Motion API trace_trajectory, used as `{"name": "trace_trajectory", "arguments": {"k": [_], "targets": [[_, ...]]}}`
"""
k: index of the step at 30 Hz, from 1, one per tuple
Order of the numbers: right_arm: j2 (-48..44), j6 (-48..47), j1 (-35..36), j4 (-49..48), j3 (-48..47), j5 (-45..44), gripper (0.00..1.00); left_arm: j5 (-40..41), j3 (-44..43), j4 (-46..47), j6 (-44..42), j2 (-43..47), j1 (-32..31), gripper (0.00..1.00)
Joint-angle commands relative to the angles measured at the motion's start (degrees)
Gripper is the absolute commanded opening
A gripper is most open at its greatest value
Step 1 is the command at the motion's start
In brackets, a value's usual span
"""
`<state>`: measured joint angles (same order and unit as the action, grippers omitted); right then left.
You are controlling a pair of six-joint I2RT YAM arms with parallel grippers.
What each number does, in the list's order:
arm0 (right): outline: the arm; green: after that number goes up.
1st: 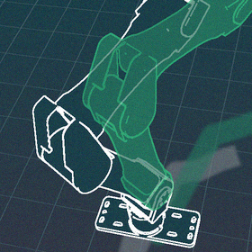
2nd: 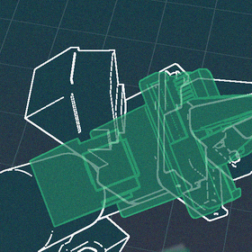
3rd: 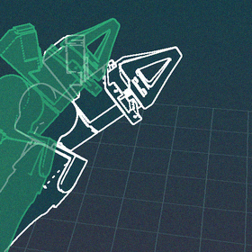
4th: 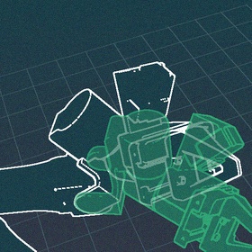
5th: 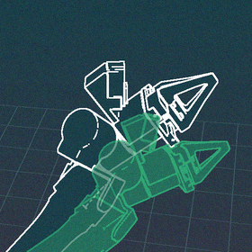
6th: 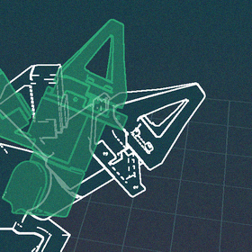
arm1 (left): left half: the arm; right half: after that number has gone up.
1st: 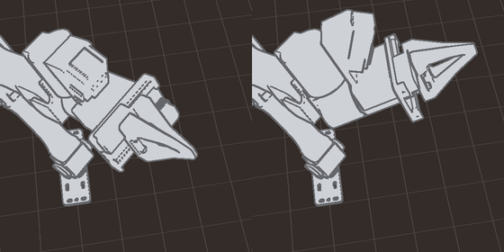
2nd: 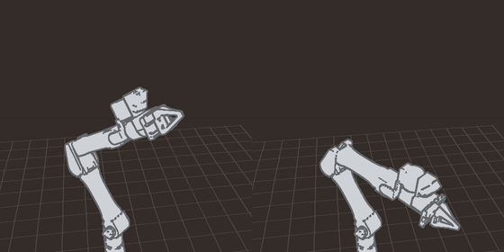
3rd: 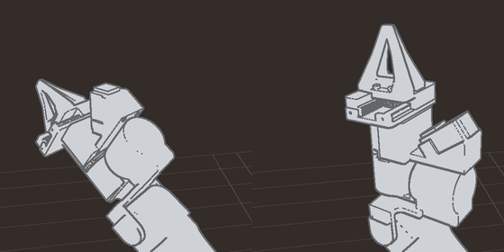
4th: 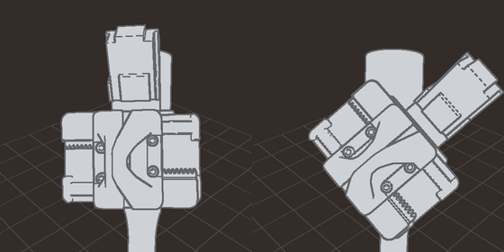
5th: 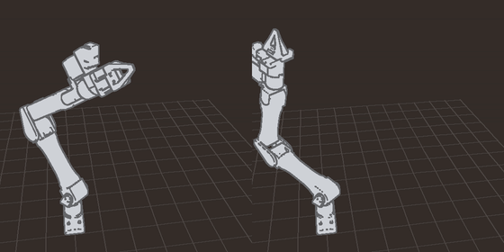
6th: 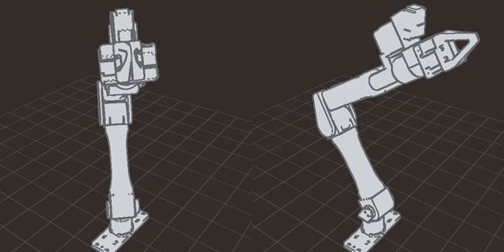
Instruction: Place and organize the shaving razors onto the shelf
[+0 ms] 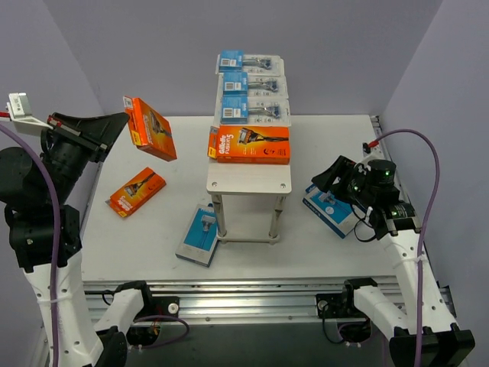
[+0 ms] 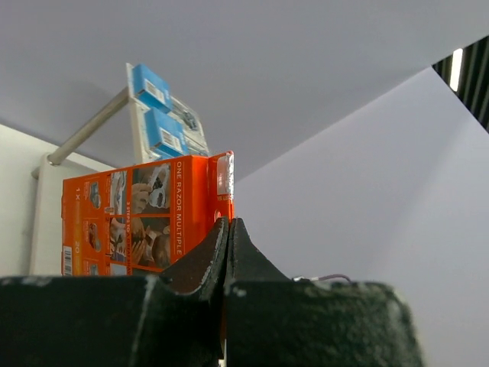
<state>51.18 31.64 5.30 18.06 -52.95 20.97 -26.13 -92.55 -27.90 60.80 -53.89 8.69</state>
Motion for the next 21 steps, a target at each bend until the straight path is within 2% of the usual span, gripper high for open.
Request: {"name": "trace_trajectory", "arguments": {"k": [1, 16, 21], "targets": [[-1.61, -0.53, 0.24, 0.92, -2.42, -1.19, 0.62, -2.96, -2.55, 4.78, 3.01, 0.63, -1.04, 0.02], [-4.24, 1.32, 0.24, 1.54, -1.46, -3.13, 0.62, -4.90, -5.53, 9.00, 11.36, 0.80, -4.38, 0.02], [-5.39, 1.41, 0.24, 2.15, -0.84, -3.13, 0.62, -2.62, -3.52, 5.49, 7.33, 2.91, -5.35, 0.02]]}}
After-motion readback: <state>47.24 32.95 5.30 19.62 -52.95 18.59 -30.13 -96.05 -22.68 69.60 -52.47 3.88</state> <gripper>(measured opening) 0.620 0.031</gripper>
